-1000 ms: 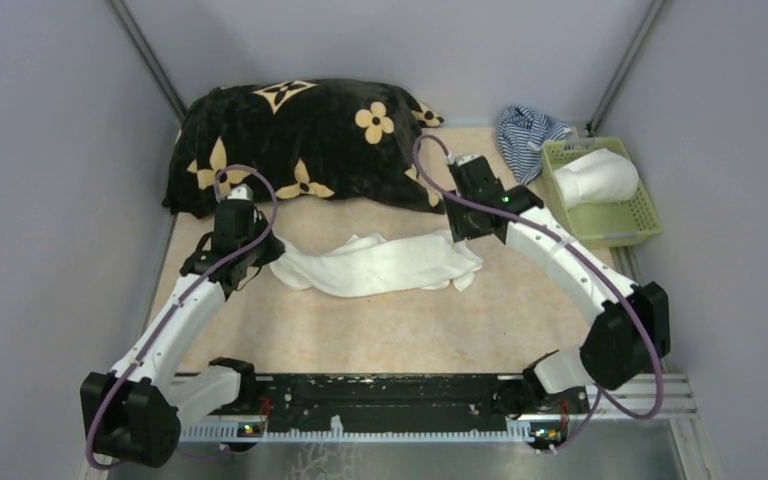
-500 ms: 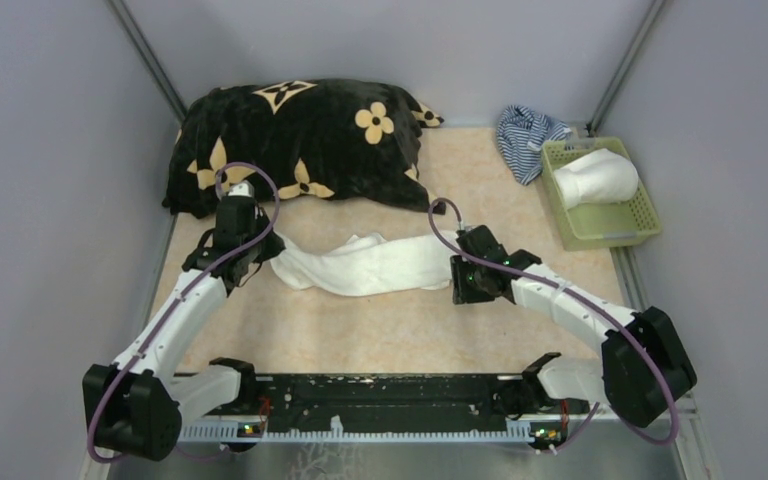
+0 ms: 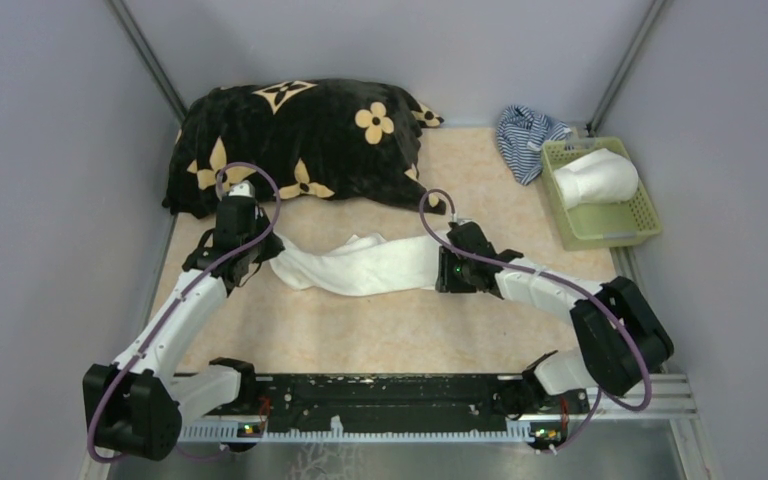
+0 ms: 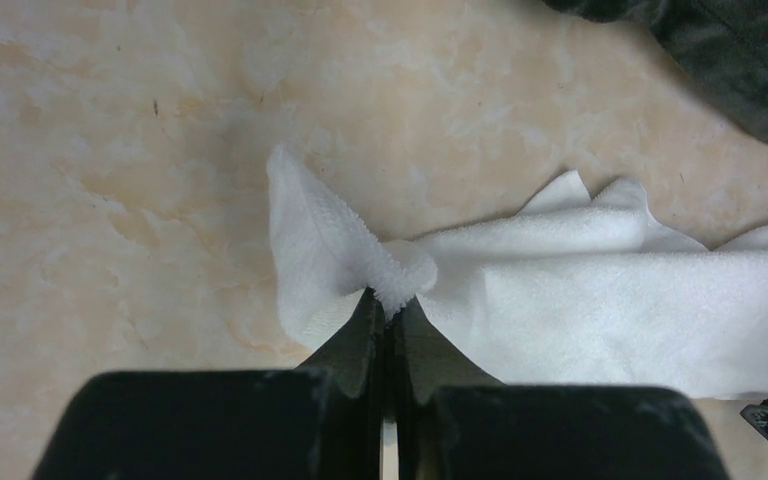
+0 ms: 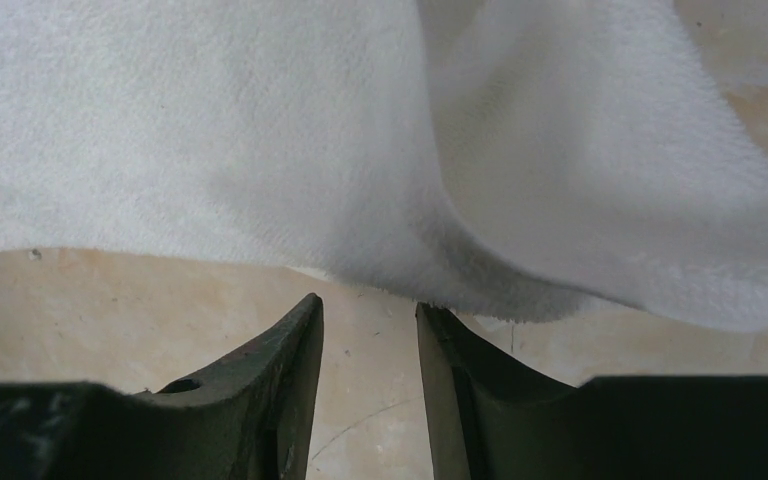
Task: Roll the towels
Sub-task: Flatten out the towel at the center of the board.
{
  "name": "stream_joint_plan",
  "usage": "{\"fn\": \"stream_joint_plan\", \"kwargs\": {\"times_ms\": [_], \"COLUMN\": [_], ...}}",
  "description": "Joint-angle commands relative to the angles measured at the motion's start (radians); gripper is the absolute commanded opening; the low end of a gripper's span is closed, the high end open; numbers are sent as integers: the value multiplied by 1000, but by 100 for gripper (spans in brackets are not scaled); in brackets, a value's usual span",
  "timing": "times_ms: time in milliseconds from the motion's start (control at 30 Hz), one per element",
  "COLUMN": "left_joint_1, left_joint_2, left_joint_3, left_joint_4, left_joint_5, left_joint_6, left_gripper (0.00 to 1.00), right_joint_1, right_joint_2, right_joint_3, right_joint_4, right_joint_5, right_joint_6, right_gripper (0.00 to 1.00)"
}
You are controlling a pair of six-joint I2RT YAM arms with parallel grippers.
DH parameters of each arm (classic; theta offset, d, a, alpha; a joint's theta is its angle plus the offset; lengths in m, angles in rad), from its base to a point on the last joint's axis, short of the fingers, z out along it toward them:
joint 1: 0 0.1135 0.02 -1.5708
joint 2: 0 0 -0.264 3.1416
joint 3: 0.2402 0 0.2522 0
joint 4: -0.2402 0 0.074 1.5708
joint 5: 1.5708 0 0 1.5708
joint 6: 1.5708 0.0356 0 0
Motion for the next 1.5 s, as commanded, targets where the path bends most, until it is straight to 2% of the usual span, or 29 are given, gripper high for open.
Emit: {"fn": "stream_joint_plan", "kwargs": {"times_ms": [0,300,400,467,633,800,900,1067,1167,1233,1300,1467], "left_joint_1": [6,6,6,6,8,57,107,145,146,146,146,146], "left_joint_2": [-25,-29,-29,-29,-24,58,133,204,184,138,76,-158], "left_joint_3": [24,17,13,12,37,152,292,571,675,658,591,284], "left_joint_4": [7,8,11,13,22,41,37,5,-23,-33,-53,-151], "left_joint_5": [-20,-28,-32,-35,-96,-142,-126,-142,-144,-146,-138,3], "left_joint_6": [24,35,36,37,54,94,117,147,155,153,128,-44], "left_gripper": [3,3,3,3,2,0,0,0,1,3,4,5], "right_joint_1": [6,6,6,6,3,-102,-189,-263,-266,-267,-267,-267], "right_joint_2": [34,88,103,101,27,-12,-3,36,18,-23,-80,-246], "right_joint_3": [5,-16,-7,5,98,344,586,972,1087,1065,969,624], "right_joint_4": [64,122,118,95,-85,-347,-464,-562,-561,-540,-513,-480], "right_joint_5": [24,43,51,50,88,105,134,229,264,268,272,293], "right_joint_6": [31,9,4,-5,-64,-190,-267,-349,-363,-367,-360,-287], "right_gripper": [39,36,28,19,0,0,0,0,0,0,0,0]}}
